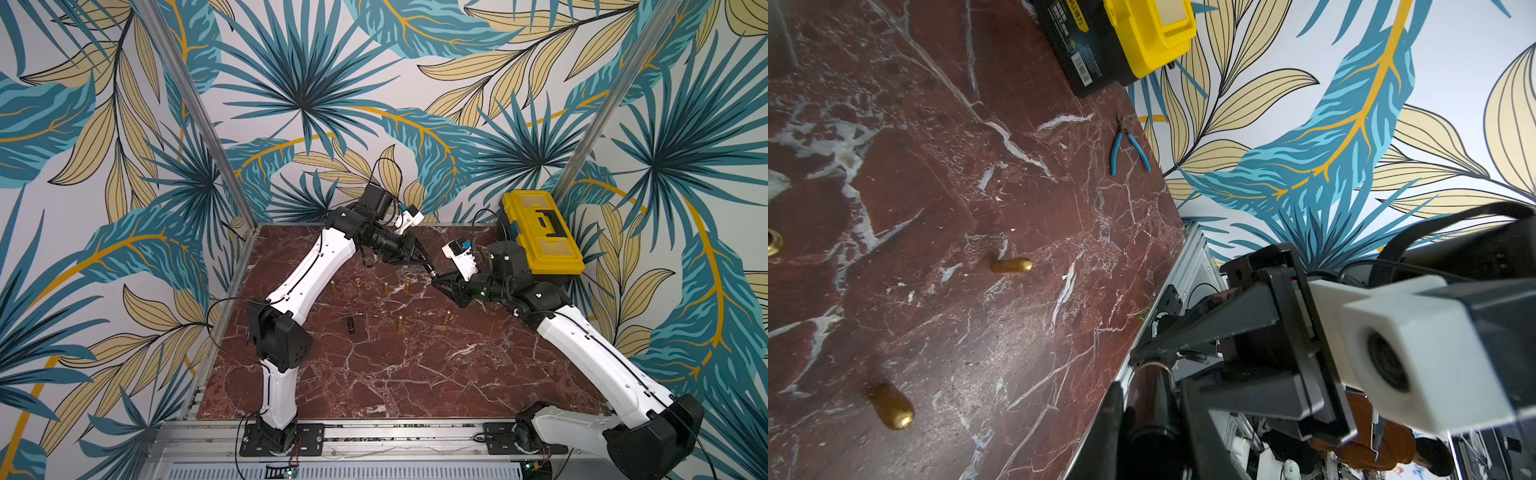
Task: Open the lipstick cap
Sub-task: Open the cover of the lipstick, then place the cover at the center of the board.
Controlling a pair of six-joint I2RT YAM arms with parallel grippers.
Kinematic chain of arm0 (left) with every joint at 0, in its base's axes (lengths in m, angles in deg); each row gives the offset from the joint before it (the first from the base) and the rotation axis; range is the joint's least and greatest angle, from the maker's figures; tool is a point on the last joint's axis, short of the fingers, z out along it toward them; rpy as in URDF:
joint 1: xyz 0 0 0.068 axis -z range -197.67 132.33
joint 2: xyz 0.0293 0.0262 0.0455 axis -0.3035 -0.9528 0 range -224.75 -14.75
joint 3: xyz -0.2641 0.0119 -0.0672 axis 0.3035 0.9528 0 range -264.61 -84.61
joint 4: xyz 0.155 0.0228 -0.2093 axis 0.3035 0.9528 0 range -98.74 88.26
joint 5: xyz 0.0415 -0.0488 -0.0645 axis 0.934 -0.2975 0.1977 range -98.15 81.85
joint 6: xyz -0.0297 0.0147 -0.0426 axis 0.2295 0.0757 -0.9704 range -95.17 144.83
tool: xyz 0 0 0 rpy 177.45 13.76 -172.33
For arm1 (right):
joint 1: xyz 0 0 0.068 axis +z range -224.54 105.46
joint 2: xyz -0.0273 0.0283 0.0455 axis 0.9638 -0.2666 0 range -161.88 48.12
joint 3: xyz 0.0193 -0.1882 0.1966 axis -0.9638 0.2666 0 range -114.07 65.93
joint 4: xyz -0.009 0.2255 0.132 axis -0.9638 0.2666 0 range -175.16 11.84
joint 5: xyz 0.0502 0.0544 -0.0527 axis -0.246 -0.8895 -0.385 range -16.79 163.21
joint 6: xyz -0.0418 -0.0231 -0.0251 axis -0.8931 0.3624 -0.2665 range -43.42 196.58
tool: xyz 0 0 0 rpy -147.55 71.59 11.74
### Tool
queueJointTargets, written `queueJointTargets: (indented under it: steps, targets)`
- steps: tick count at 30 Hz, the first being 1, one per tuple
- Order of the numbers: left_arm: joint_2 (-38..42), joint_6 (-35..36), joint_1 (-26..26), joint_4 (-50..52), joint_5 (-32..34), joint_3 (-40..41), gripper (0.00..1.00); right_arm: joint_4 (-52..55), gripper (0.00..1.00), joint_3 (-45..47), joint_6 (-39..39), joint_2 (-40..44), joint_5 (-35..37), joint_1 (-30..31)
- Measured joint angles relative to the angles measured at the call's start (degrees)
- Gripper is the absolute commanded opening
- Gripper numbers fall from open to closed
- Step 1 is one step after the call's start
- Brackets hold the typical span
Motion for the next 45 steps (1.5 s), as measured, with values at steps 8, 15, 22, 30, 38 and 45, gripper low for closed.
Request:
queueJointTargets:
  steps: [8,15,22,30,38,45]
  targets:
    - [-0.3,0.3,-3.1,-0.1,1.2,-1.9,0.11,3.1,0.09,0.4,0.0,1.4,3.2,0.3]
    - [-3.3,1.7,-1.3,-0.4,17.4,-4.1,0.12,4.0,0.09,3.0,1.2,6.5,8.5,0.3]
    - [-13.7,5.7,8.7,-0.5,37.7,-9.1,0.14,3.3,0.10,4.3,4.2,12.4,15.1,0.3]
    - [-24.9,8.2,13.2,-0.6,47.7,-15.7,0.14,3.3,0.12,6.8,6.1,17.4,21.7,0.3]
    - [-32.1,9.2,13.9,-1.9,52.7,-17.2,0.14,4.7,0.13,6.2,5.7,18.7,24.7,0.3]
    - [-34.5,9.4,14.9,-4.3,53.1,-17.2,0.15,5.7,0.13,6.2,5.3,19.1,25.6,0.3]
